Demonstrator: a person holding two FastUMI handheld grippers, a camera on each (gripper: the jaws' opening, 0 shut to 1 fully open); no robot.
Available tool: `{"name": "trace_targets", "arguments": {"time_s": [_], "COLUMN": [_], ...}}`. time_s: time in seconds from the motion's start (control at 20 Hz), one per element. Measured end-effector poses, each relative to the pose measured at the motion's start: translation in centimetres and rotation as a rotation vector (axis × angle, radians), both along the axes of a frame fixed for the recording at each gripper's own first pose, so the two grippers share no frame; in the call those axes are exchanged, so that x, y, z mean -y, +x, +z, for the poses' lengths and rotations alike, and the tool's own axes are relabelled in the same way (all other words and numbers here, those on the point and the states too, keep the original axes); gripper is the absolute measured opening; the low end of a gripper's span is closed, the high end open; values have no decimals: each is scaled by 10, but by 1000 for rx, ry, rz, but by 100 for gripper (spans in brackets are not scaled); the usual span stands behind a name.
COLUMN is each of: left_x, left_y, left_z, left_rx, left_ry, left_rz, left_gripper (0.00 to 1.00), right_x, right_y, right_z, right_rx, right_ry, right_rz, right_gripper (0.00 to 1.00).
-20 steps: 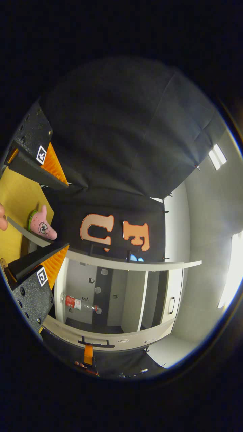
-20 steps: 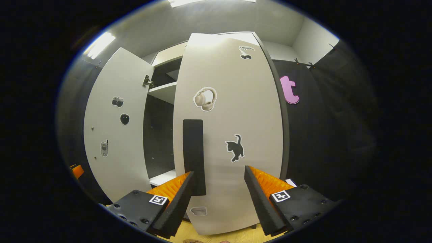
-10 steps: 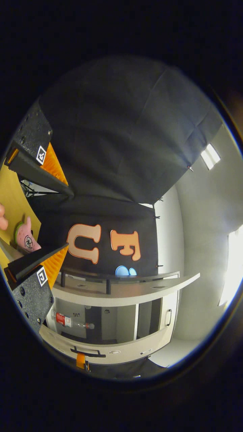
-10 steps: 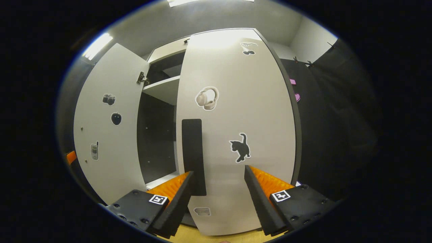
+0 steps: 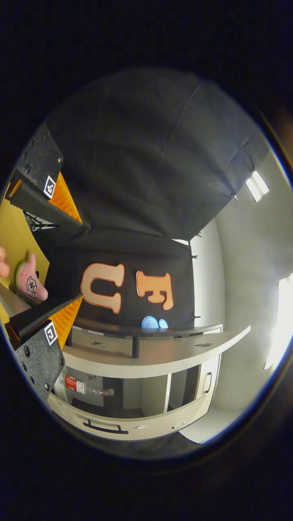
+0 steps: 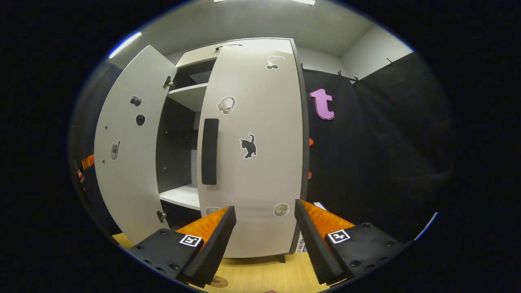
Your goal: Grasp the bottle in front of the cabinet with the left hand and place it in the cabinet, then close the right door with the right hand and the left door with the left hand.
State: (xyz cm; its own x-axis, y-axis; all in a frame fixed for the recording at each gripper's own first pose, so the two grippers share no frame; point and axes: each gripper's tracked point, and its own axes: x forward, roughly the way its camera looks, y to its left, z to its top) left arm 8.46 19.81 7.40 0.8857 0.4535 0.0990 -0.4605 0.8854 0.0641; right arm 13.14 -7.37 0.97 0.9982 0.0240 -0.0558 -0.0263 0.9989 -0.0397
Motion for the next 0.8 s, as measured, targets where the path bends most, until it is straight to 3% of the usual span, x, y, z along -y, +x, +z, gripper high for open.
{"name": "trace_targets", "arguments": {"time_s": [0.4,0.8], "left_x": [30,117], "left_y": [8,23], "left_z": [-5,-15], "left_rx": [-22,-46], "left_ry": [21,67], "left_rz": [-80,-227], "left_gripper": [89,91], "right_x": [40,47], "right_y": [-18,-25], "right_z": [7,11], "right_rx": [20,24], "right_ry": [2,-9], "right_rz": [-30,4], "right_gripper": [96,96]}}
